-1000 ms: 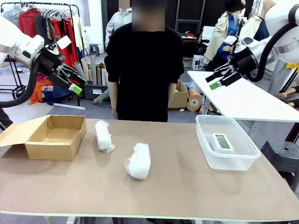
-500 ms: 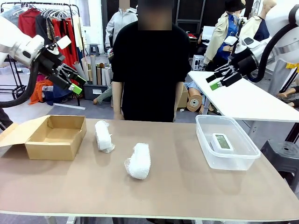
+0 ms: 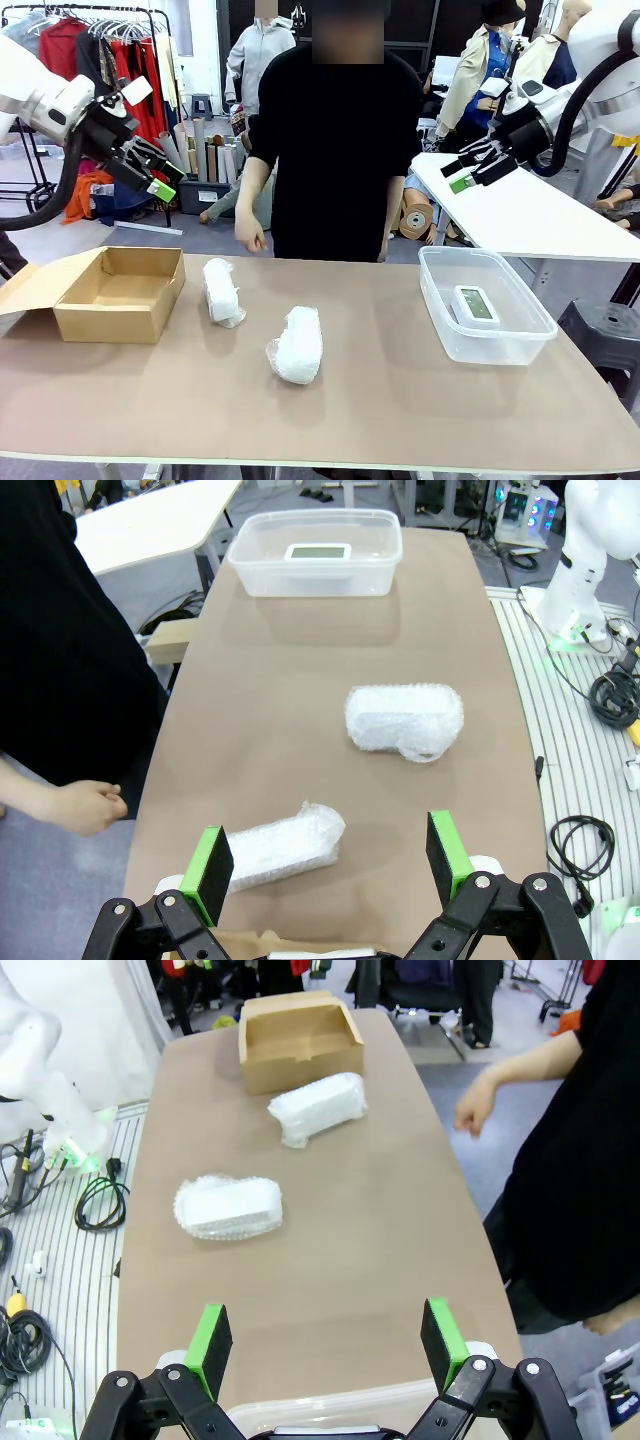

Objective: Separate and place wrapped and unwrapped clocks.
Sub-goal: Pick up the Digital clock indicated by the person.

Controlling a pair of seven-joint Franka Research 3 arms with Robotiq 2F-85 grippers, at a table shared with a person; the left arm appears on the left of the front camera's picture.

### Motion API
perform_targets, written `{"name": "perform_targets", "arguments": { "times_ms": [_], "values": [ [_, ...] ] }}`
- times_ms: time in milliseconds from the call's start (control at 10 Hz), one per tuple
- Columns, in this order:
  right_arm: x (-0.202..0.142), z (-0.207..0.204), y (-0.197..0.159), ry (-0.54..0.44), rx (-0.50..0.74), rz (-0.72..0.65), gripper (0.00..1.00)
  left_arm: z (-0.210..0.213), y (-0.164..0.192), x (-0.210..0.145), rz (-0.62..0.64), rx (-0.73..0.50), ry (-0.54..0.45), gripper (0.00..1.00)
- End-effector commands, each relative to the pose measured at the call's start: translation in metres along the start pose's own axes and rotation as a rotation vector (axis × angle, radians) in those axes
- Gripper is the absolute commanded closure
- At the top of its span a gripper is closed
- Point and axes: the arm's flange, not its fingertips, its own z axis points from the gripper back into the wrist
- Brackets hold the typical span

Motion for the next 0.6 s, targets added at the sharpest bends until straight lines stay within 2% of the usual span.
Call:
{"name": "perform_targets", "arguments": {
  "times_ms": [0, 500],
  "values": [
    [0.0006, 0.0002, 0.0003, -0.001, -0.001, 0.001, 0.0, 0.0015, -0.0006, 0.0018, -0.003, 0.004, -0.002, 0.0],
    [0.0006, 0.0002, 0.0003, -0.001, -0.001, 0.001, 0.0, 0.0015, -0.0006, 0.0018, -0.003, 0.004, -0.002, 0.0]
  ]
}}
